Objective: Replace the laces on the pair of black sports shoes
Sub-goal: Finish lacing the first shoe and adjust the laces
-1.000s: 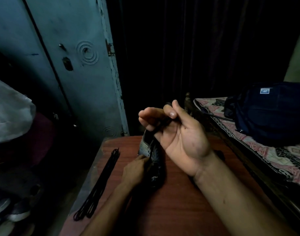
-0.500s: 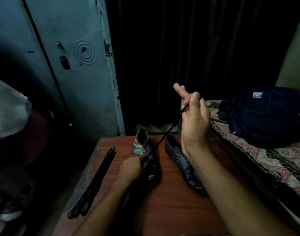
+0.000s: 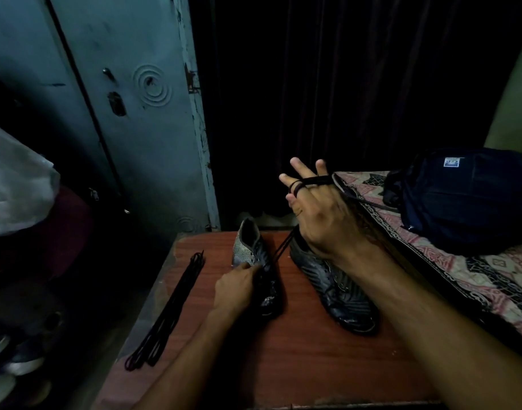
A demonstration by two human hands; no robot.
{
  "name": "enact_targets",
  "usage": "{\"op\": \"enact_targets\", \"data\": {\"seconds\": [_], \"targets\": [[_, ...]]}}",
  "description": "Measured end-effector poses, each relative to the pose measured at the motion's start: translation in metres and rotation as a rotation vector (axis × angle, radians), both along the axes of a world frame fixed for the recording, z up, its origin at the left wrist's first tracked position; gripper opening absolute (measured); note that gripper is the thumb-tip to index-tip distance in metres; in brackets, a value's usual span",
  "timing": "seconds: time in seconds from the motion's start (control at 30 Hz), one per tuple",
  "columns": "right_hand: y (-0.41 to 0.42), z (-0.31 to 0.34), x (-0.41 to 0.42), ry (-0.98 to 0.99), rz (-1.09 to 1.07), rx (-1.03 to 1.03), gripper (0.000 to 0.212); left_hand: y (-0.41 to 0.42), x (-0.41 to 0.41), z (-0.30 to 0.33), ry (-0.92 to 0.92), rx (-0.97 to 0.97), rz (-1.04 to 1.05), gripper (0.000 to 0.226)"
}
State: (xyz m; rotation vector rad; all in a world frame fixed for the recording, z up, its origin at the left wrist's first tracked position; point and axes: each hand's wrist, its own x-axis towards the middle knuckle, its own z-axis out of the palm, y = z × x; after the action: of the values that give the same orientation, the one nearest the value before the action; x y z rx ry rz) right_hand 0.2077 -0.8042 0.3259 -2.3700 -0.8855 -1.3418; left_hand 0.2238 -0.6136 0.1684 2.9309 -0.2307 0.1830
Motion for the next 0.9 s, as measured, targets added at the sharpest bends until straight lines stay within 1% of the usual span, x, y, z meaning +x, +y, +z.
{"op": "enact_targets", "data": {"seconds": [0.07,0.1,0.13,0.2,0.23,0.27,0.37,0.4,0.5,0.6,0.73,0.83,0.9], "targets": [[0.004,0.003,-0.005,-0.031,0.023,-0.008,0.042,0.0,0.003,-0.002,-0.011,0.0,-0.007,0.038],[0.006,0.004,-0.008,-0.036,0.027,-0.009,0.043,-0.001,0.006,-0.003,0.0,0.003,-0.015,0.041],[0.009,0.005,-0.01,-0.038,0.024,-0.019,0.043,-0.001,0.008,-0.004,0.019,0.001,-0.028,0.05],[0.016,0.007,-0.011,-0.054,-0.011,-0.056,0.041,-0.001,0.009,-0.004,0.061,-0.013,-0.072,0.077],[0.018,0.007,-0.01,-0.047,-0.059,-0.092,0.039,-0.001,0.01,-0.004,0.071,-0.023,-0.089,0.084],[0.018,0.009,-0.009,-0.011,-0.135,-0.161,0.037,0.0,0.011,-0.004,0.073,-0.024,-0.104,0.084],[0.002,0.016,-0.003,0.266,-0.415,-0.463,0.025,0.005,0.019,-0.01,0.096,-0.013,-0.122,0.065],[-0.006,0.018,-0.004,0.311,-0.48,-0.53,0.023,0.006,0.02,-0.011,0.099,-0.019,-0.12,0.061],[-0.018,0.02,-0.007,0.265,-0.554,-0.648,0.023,0.005,0.025,-0.015,0.09,-0.033,-0.117,0.059],[-0.01,0.019,-0.011,0.243,-0.551,-0.669,0.025,0.002,0.034,-0.017,0.101,-0.097,-0.119,0.054],[-0.003,0.026,-0.014,0.309,-0.602,-0.763,0.02,0.004,0.037,-0.016,0.086,-0.166,-0.151,0.044],[0.006,0.032,-0.02,0.342,-0.522,-0.686,0.018,0.005,0.036,-0.014,0.091,-0.164,-0.145,0.043],[0.017,0.03,-0.02,0.263,-0.404,-0.582,0.011,0.003,0.035,-0.012,0.101,-0.112,-0.117,0.044]]}}
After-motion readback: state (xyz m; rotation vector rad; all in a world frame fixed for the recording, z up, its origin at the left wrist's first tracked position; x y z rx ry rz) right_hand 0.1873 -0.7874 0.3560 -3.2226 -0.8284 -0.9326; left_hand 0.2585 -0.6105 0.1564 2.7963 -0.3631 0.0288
